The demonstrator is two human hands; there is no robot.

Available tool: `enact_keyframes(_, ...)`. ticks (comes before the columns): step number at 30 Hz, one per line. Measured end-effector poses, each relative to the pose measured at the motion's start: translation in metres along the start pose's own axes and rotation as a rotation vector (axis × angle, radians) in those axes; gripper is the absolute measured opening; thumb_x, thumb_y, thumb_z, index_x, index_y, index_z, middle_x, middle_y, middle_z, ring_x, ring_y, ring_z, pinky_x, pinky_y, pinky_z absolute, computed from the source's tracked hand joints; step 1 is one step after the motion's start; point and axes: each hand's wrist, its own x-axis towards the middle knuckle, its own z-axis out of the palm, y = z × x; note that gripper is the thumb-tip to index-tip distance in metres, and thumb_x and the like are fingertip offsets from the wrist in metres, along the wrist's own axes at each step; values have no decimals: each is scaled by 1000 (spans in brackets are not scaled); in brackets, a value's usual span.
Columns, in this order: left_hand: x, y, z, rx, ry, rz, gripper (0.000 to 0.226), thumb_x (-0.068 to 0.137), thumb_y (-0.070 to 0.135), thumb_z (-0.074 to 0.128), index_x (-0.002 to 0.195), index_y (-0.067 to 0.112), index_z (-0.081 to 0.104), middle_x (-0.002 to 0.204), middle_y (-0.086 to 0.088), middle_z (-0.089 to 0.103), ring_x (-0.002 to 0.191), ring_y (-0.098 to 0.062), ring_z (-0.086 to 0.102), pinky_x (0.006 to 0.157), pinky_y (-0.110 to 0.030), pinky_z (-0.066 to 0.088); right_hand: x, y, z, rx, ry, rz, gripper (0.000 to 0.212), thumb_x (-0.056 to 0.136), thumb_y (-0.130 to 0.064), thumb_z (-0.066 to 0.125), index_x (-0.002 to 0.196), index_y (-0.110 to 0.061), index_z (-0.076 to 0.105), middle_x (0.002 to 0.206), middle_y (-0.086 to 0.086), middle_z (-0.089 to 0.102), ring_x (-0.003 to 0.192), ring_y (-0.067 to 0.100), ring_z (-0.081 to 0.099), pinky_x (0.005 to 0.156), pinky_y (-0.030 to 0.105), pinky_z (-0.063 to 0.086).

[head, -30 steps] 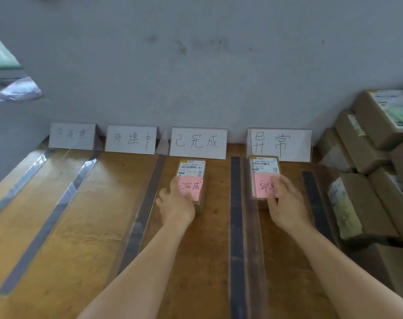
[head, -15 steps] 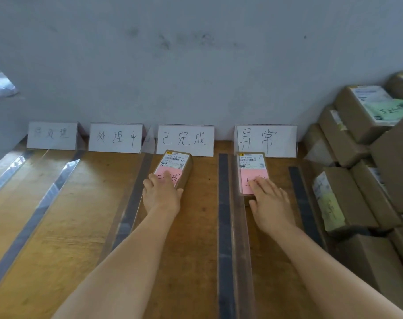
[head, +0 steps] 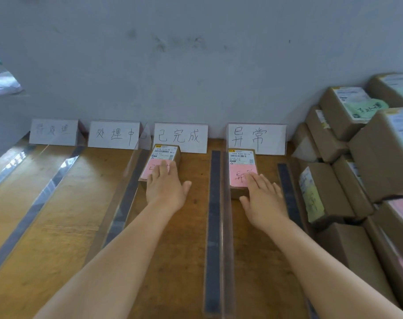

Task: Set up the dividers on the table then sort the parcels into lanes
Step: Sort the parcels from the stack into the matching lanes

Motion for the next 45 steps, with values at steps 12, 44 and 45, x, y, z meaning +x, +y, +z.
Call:
enact_keyframes(12, -149, 29, -57, -191, 44, 347, 66, 97, 46, 45, 152, 23, 17, 158, -2, 21, 146, -22, 17, 116, -38, 20, -143, -8, -39, 10, 142, 32, 63, 98, -40, 45, 152, -22, 17, 159, -2, 18, 147, 18, 11, 121, 41, 7)
enact_keyframes(44, -405, 244, 5, -300, -265, 705, 69, 96, 47, 46, 152, 18, 17, 151, -2, 31, 140, -22, 24, 111, -38, 27, -396, 204, -76, 152, 191, 414, 73, 95, -46, 47, 153, -21, 10, 159, 4, 17, 145, 24, 15, 116, 39, 13)
enact_keyframes(45, -408, 250, 10, -306, -279, 679, 71, 96, 48, 46, 153, 18, 16, 151, -3, 32, 140, -22, 24, 111, -39, 27, -396, 211, -74, 172, 183, 419, 74, 95, -46, 47, 153, -21, 10, 158, 5, 18, 145, 24, 15, 116, 38, 14)
